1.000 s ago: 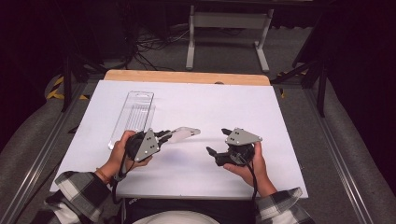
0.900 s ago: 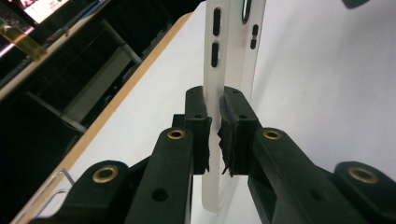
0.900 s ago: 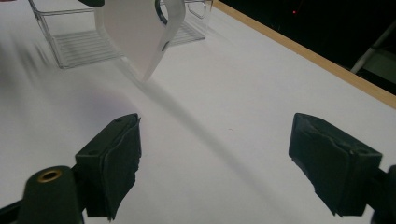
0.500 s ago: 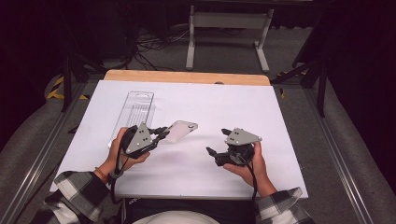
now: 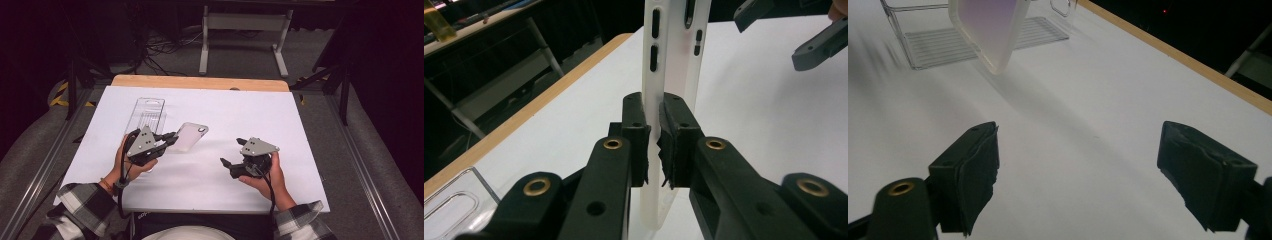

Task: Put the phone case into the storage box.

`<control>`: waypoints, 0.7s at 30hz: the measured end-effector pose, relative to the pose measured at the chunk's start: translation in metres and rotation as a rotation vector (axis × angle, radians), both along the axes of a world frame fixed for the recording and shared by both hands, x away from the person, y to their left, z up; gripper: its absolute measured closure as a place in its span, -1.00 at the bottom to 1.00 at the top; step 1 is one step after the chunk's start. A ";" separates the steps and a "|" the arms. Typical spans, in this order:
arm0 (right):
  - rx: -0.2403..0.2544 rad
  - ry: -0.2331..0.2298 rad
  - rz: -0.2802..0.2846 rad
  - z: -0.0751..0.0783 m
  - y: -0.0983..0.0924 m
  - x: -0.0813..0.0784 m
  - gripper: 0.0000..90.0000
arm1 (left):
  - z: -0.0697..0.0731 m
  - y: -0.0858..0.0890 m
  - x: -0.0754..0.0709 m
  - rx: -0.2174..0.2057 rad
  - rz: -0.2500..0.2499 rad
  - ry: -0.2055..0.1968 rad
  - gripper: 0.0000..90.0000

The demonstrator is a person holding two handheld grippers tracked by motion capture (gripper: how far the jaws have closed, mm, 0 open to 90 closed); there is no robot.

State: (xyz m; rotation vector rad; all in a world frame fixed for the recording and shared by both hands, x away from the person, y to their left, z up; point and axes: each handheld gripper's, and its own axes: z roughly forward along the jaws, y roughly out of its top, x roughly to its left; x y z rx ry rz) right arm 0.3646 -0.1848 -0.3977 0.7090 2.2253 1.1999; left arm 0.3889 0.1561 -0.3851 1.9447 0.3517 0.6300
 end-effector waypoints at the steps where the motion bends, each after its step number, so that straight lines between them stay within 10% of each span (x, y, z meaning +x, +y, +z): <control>1: -0.002 0.000 -0.001 0.000 0.000 0.000 -0.61 | 0.001 0.001 0.000 -0.005 0.001 -0.001 0.83; 21: 0.008 -0.044 0.025 0.001 0.001 -0.003 -0.66 | 0.004 0.012 0.005 -0.074 0.017 0.015 0.83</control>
